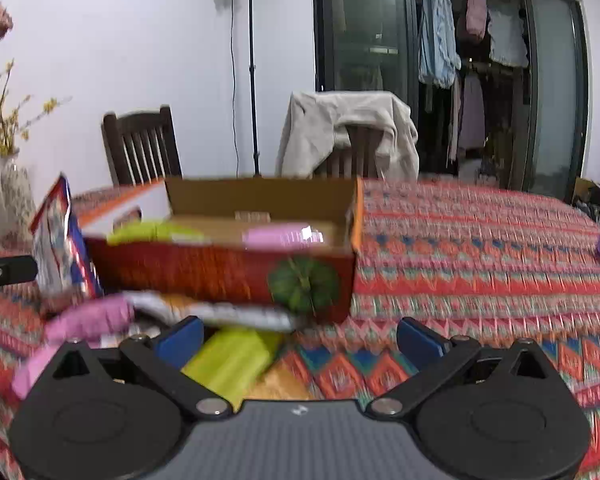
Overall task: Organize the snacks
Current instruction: 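Move both open tools back toward the snack pile, then grasp an orange cookie packet with the right tool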
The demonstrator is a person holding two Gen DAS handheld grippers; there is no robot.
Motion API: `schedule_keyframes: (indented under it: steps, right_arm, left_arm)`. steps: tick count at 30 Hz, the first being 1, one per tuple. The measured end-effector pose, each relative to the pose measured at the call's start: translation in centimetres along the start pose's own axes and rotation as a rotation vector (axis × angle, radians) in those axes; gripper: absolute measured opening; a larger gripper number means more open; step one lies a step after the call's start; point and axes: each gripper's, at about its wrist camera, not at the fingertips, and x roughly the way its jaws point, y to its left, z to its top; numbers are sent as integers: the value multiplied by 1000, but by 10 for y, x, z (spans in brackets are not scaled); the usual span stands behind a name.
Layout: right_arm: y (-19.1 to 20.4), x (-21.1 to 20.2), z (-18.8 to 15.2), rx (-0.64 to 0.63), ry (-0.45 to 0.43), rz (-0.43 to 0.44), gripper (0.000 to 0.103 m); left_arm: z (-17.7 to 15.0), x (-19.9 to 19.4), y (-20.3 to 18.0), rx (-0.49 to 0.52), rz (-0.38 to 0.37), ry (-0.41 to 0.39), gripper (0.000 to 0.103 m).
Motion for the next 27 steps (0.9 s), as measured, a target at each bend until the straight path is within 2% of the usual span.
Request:
schedule_keyframes:
  steps: [4,10,15,24,27]
  right_arm:
    - [-10,-9,-18,13,41,3,103]
    - [-14,-16,-25,-11,57,-15,103]
    - [-3,-2,-22,-93,128,-14,103]
    - [19,19,-15,-172,204,69,103]
    - [20,27,-14,-153,216,96,103]
  left_arm:
    - [-5,-5,10,-36,-5,-11,103]
    - [-8,-3,5,-18,-15,-9,103]
    - [-9,2,9,-42,-23,13,103]
    - [-9,3,11,-59,-37,18,103]
    - [-9,3,12,-63,-39,19,103]
